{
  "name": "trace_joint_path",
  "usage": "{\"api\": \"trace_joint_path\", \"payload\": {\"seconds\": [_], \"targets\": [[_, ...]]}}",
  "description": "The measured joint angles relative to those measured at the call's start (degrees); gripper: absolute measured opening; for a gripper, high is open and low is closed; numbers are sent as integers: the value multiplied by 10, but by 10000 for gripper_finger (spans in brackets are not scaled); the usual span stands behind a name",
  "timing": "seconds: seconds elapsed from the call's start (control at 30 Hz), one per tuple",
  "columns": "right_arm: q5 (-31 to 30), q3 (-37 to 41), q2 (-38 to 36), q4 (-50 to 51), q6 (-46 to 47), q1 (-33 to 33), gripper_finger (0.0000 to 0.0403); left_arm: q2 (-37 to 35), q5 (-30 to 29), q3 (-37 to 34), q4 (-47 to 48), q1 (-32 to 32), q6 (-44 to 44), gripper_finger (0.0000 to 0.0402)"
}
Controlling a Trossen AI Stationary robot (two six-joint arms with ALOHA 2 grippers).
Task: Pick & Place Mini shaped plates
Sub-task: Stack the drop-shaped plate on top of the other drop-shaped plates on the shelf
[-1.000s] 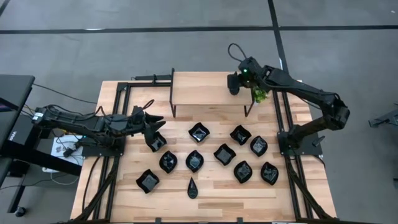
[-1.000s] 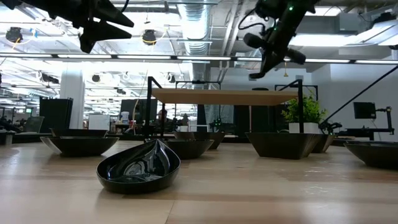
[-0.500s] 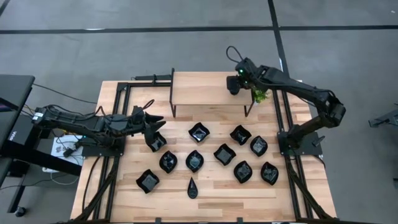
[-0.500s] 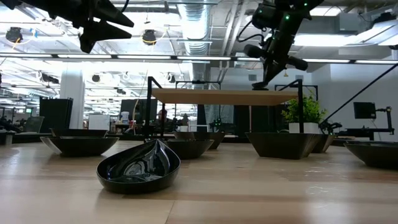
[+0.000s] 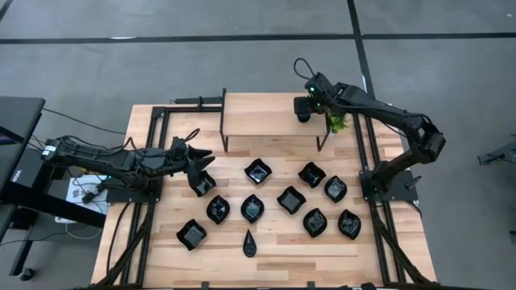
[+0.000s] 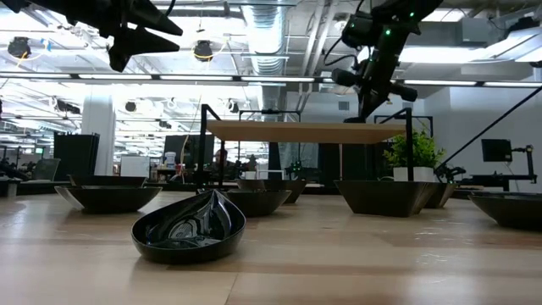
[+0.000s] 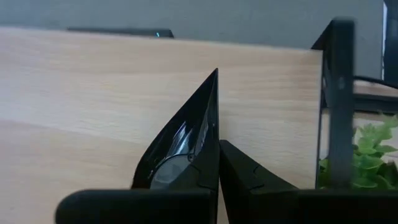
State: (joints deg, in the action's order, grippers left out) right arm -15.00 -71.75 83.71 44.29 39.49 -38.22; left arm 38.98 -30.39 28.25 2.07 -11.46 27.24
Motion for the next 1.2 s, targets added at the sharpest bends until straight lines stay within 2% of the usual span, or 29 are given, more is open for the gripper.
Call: {"api": "trace_joint_path", "payload": {"seconds": [0.63,1.03,1.2], "targets": [[15,0,6,-1,-6,1,6,0,0,0,-4,0,0,145],[19,0,6,-1,-10,3,88,0,0,0,-6,0,0,145],[17,0,-15,8,-11,3,102,0,0,0,-6,0,0,145]]}}
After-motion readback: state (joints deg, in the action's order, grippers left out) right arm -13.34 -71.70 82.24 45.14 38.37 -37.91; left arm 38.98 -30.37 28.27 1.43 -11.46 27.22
